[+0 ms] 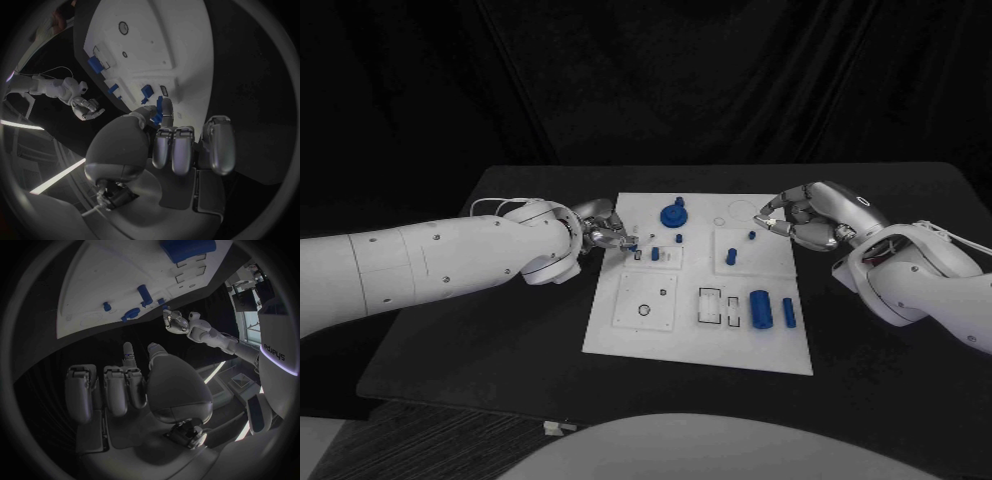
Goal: Assemble the parts on the task board
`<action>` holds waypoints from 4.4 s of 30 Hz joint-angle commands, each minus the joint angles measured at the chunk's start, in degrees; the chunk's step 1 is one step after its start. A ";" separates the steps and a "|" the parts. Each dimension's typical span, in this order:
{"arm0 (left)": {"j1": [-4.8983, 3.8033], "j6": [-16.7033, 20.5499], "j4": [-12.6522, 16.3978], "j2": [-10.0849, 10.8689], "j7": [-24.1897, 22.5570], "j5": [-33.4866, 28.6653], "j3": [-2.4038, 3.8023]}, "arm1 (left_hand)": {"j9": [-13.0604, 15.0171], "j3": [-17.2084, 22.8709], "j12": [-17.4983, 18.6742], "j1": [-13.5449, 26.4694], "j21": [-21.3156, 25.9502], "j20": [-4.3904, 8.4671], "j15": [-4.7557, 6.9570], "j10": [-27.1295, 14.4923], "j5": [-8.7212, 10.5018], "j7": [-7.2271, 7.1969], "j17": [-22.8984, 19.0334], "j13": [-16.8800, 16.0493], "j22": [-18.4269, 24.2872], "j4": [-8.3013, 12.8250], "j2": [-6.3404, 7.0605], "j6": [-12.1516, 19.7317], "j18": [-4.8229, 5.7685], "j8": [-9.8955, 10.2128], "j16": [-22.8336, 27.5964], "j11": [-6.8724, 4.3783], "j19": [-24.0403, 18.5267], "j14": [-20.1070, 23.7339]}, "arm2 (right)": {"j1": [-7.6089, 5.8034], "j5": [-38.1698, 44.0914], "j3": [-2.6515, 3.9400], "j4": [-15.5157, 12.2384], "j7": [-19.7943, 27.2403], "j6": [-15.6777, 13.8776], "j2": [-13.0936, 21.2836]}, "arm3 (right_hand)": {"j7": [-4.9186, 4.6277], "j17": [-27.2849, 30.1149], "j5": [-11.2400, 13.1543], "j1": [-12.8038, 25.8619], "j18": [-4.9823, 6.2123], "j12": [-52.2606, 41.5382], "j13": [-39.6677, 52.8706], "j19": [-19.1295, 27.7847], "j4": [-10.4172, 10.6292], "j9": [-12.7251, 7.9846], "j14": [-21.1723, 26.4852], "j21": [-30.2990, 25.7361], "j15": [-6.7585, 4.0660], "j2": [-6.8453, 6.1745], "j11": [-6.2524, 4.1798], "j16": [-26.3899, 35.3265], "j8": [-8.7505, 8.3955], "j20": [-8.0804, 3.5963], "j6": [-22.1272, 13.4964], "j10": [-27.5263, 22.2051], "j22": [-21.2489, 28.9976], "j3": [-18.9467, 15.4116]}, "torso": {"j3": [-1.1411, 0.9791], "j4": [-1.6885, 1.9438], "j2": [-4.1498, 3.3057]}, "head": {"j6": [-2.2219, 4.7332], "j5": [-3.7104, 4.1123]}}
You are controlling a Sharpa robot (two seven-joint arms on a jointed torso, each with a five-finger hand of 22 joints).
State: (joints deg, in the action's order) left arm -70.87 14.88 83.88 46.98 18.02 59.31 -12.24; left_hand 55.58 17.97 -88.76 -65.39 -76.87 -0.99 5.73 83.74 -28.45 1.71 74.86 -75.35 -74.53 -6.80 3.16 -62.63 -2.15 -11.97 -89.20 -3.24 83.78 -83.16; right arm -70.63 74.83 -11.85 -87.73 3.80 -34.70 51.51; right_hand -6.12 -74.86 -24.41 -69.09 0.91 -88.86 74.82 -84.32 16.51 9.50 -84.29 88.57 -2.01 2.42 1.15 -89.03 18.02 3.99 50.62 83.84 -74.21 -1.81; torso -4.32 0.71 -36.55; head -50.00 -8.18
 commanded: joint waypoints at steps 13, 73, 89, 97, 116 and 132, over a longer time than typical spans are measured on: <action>0.44 -2.29 -0.70 -0.92 0.11 0.33 0.04 | 0.16 3.06 -1.24 0.86 0.79 0.34 0.09 6.26 1.46 -0.55 14.67 -14.65 -11.66 0.41 0.36 0.78 -0.72 0.96 -0.38 0.27 0.98 -6.69 | 0.13 0.32 0.04 -0.14 -0.76 -0.95 -0.02 | 0.16 -15.14 -1.13 -1.73 -0.62 -1.14 15.18 -5.12 -0.36 0.86 -5.71 0.50 -0.41 0.00 0.25 -0.97 -0.38 -0.10 0.28 6.16 -15.42 0.72 | 0.01 0.03 -0.02 | 0.00 0.07; 1.77 5.61 -0.34 -0.77 -5.52 0.33 0.04 | -0.05 -1.19 -1.24 0.13 0.45 0.37 0.22 6.26 3.72 -0.83 14.93 -14.65 -11.76 -1.36 -0.12 0.13 -0.66 1.02 -0.62 0.07 1.21 -6.78 | 0.28 0.32 0.04 0.37 -0.72 -0.94 -0.26 | 0.15 -15.14 -1.56 -1.89 -0.63 -1.14 15.18 -5.15 -0.34 0.88 -5.71 0.55 -0.41 -0.07 0.25 -0.97 -0.42 -0.11 0.31 6.16 -15.44 0.81 | 0.00 0.02 -0.04 | 0.00 -0.06; 1.84 4.74 -1.17 -0.76 -4.44 0.33 0.04 | -0.08 -1.25 -1.24 0.31 0.63 0.38 0.22 6.26 3.71 -0.73 14.78 -14.65 -11.71 -1.54 -0.16 0.20 -0.70 1.07 -0.48 0.11 1.14 -6.73 | 0.32 0.32 0.04 0.36 -0.72 -1.00 -0.24 | 0.15 -15.14 -1.56 -1.89 -0.63 -1.14 15.18 -5.15 -0.34 0.88 -5.71 0.55 -0.41 -0.07 0.25 -0.97 -0.42 -0.11 0.31 6.16 -15.44 0.81 | 0.03 0.01 -0.04 | 0.00 -0.06; 2.04 4.05 -1.45 -0.94 -4.02 0.33 0.04 | -0.11 -1.32 -1.24 0.49 0.72 0.38 0.19 6.26 3.86 -0.67 14.67 -14.65 -11.69 -1.73 -0.22 0.29 -0.71 1.13 -0.38 0.17 1.11 -6.70 | 0.32 0.32 0.04 0.30 -0.72 -1.07 -0.20 | 0.15 -15.14 -1.56 -1.89 -0.63 -1.14 15.18 -5.15 -0.34 0.88 -5.71 0.55 -0.41 -0.07 0.25 -0.97 -0.42 -0.11 0.31 6.16 -15.44 0.81 | 0.01 0.01 0.01 | 0.00 -0.05; 2.52 3.44 -2.52 -1.60 -3.77 0.33 0.03 | -0.18 -1.56 -1.24 0.84 0.90 0.34 0.10 6.26 4.61 -0.56 14.52 -14.65 -11.64 -2.10 -0.25 0.52 -0.74 1.27 -0.25 0.27 1.03 -6.65 | 0.38 0.32 0.04 0.27 -0.72 -1.01 -0.25 | 0.15 -15.14 -1.56 -1.89 -0.63 -1.14 15.18 -5.15 -0.34 0.88 -5.71 0.55 -0.41 -0.07 0.25 -0.97 -0.42 -0.11 0.31 6.16 -15.44 0.81 | -0.01 0.03 -0.02 | 0.00 -0.02; 3.10 2.65 -2.66 -1.68 -3.41 0.33 0.03 | -0.33 -2.69 -1.24 1.04 1.30 0.15 -0.11 6.26 9.36 -0.36 14.13 -14.65 -11.55 -2.70 -0.19 0.83 -0.80 1.51 0.10 0.49 0.84 -6.52 | 0.51 0.32 0.04 0.28 -0.67 -0.97 -0.39 | 0.13 -15.14 -1.76 -2.03 -0.62 -1.14 15.18 -5.13 -0.29 0.89 -5.71 0.51 -0.41 -0.12 0.27 -0.97 -0.48 -0.11 0.31 6.16 -15.42 0.90 | 0.00 0.02 0.00 | 0.00 0.01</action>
State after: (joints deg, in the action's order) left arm -67.88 18.32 81.14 45.40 14.79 59.52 -12.25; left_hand 55.59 16.77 -88.76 -64.35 -76.40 -1.01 5.72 84.12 -20.13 1.84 74.86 -75.35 -74.53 -8.78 3.01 -62.41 -2.15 -11.29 -89.19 -2.86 83.77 -83.16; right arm -70.27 74.83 -11.85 -87.37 3.78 -34.76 51.14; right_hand -5.96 -74.86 -25.28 -69.60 0.91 -88.86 74.82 -84.32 16.51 9.51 -84.29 88.57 -2.01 2.93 1.15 -89.03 18.02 3.99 50.79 83.84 -74.20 -1.81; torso -4.31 0.73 -36.56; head -50.00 -8.14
